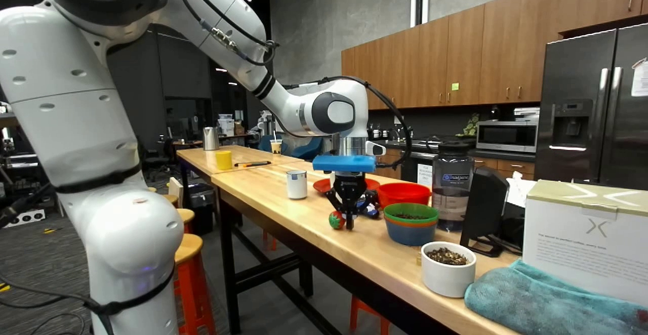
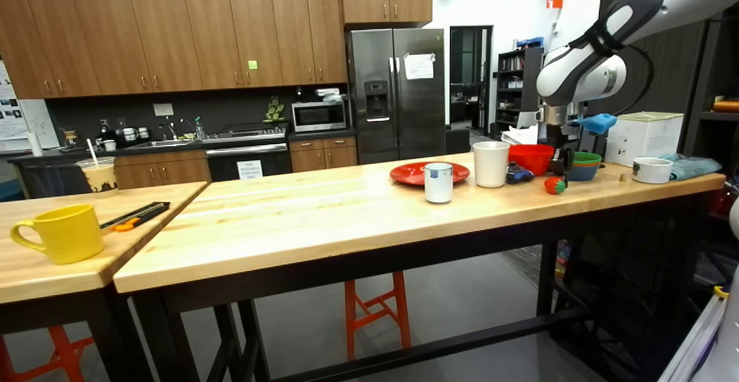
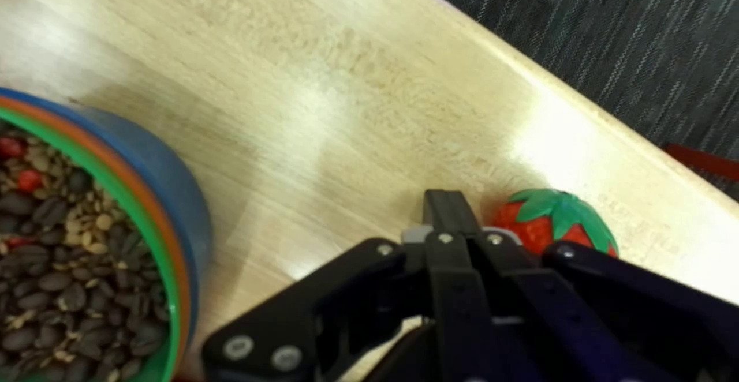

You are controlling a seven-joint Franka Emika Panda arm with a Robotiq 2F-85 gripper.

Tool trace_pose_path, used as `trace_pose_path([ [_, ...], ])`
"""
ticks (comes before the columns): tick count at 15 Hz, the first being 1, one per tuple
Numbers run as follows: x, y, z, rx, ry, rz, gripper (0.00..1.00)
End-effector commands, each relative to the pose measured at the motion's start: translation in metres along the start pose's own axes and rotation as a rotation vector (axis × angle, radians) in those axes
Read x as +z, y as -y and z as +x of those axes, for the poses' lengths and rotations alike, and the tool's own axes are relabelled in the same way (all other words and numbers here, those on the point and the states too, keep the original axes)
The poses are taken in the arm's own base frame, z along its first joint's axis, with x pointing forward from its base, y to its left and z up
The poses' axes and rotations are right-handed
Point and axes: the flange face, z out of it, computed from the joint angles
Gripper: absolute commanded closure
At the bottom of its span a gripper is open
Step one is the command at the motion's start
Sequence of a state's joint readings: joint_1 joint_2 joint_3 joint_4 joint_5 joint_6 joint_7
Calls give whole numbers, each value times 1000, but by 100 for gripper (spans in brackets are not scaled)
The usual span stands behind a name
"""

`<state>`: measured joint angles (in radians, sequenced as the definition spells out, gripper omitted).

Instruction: Push the strawberry toy off of the table

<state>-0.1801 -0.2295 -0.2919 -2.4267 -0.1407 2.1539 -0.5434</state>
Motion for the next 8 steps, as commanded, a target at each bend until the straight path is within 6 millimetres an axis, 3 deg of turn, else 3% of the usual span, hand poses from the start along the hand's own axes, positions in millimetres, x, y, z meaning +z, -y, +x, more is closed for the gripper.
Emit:
trace_pose_path([
  [1,-2,7,0,-9,-1,43,100],
  [8,0,37,11,-38,24,117,100],
])
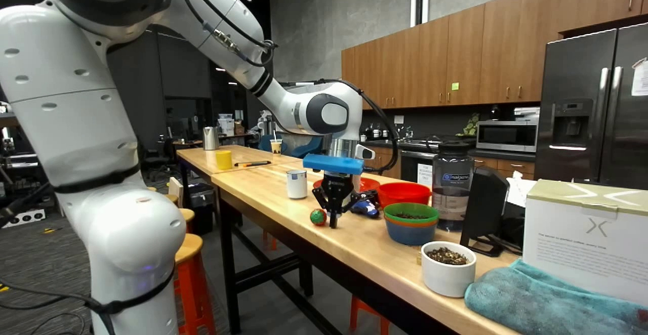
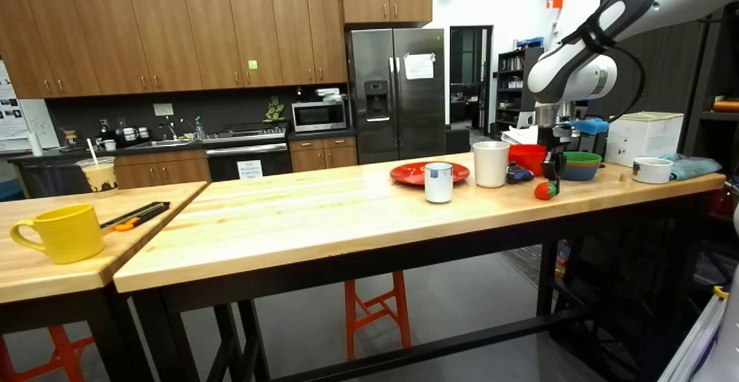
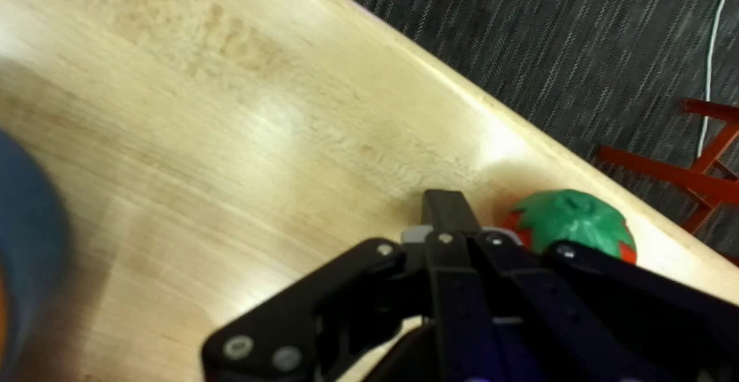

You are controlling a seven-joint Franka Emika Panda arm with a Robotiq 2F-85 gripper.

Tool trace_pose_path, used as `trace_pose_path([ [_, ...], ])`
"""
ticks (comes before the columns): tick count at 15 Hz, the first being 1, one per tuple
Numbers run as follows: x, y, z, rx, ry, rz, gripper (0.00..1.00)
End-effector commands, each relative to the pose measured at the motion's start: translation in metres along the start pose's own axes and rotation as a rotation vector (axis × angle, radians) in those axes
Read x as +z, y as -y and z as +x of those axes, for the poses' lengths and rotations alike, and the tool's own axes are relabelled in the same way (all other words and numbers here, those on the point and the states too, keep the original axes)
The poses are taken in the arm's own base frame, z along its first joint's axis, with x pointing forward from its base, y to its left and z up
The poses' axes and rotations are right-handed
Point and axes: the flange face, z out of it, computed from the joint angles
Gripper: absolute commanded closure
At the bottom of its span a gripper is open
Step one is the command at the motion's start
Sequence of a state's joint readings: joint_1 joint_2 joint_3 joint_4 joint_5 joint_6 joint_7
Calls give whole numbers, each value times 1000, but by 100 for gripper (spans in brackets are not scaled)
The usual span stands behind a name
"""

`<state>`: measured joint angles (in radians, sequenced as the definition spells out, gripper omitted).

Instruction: Push the strawberry toy off of the table

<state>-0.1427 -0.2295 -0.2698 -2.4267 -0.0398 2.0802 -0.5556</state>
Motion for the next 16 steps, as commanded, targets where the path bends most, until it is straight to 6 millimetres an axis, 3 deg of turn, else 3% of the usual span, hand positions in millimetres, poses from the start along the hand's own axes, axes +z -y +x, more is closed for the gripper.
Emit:
trace_pose_path([
  [1,-2,8,1,-25,5,2,100],
  [2,-2,8,3,-23,-8,-10,74],
  [5,-4,7,3,-24,-16,-21,63],
  [6,-1,8,6,-20,-2,-7,81],
  [9,-1,8,6,-20,-5,-9,63],
  [16,-1,8,6,-20,-6,-10,63],
])
